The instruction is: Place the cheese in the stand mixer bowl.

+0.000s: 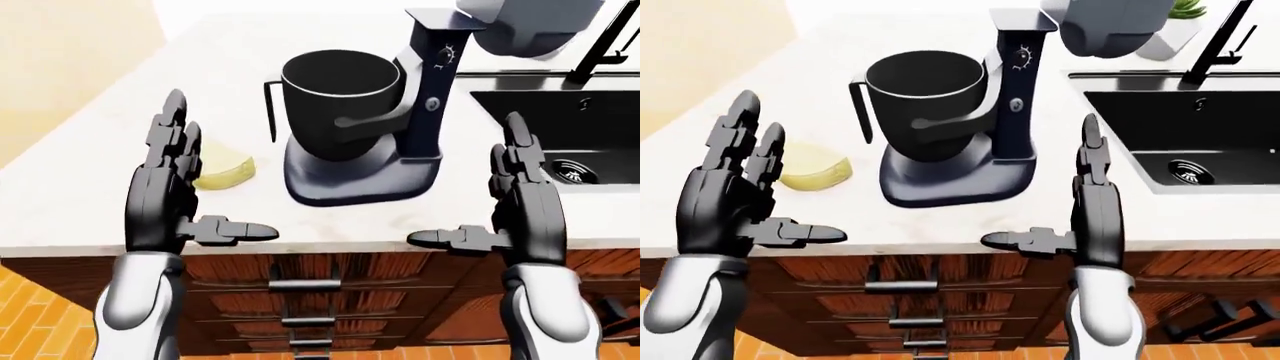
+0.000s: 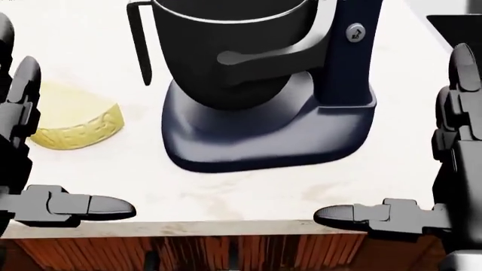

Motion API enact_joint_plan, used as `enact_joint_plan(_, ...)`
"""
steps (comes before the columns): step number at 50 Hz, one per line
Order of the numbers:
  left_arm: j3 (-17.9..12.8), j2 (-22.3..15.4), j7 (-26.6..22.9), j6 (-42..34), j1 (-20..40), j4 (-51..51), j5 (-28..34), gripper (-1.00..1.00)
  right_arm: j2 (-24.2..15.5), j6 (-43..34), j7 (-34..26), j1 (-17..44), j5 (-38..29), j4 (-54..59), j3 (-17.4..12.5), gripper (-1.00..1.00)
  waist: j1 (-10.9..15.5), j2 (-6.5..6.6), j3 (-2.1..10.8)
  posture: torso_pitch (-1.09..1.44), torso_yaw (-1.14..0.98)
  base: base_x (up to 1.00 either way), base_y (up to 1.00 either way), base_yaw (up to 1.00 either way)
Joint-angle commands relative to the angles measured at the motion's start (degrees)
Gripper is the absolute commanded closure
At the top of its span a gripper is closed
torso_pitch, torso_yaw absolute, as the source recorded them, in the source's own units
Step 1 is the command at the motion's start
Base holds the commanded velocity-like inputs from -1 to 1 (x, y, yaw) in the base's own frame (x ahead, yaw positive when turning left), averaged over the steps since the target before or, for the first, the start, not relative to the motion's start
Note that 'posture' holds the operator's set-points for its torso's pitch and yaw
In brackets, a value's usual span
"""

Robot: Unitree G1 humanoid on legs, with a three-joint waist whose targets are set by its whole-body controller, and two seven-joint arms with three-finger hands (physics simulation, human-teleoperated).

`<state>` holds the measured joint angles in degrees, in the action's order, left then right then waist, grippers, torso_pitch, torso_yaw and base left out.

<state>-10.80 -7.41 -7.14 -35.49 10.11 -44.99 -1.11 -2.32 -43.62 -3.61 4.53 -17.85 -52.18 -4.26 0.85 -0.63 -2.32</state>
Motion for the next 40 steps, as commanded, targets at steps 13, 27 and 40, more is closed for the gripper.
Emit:
enact_joint_plan(13, -4.7, -3.4, 0.9, -1.8, 4.6, -3.9, -2.4, -1.00, -0.1, 1.5, 0.9, 1.1, 0.2, -2.1, 0.4, -1.00, -0.6, 1.02, 2.19, 0.00, 0.00, 0.00, 0.00, 0.00)
enact_joint_plan(27, -12.9, -19.9, -9.3, 6.0, 13.7, 11.5, -4.2, -1.00, 0.0, 2.1, 1.2, 1.1, 0.4, -1.6, 0.6, -1.00, -0.7, 1.65, 1.38, 0.00, 0.00, 0.00, 0.00, 0.00)
enact_joint_plan(40, -15.7, -28.5, -29.2, 19.1, 15.4, 25.4, 1.8, -1.00, 0.0, 2.3, 1.1, 0.9, 0.2, -2.0, 0.5, -1.00, -0.3, 1.97, 1.31, 0.00, 0.00, 0.00, 0.00, 0.00)
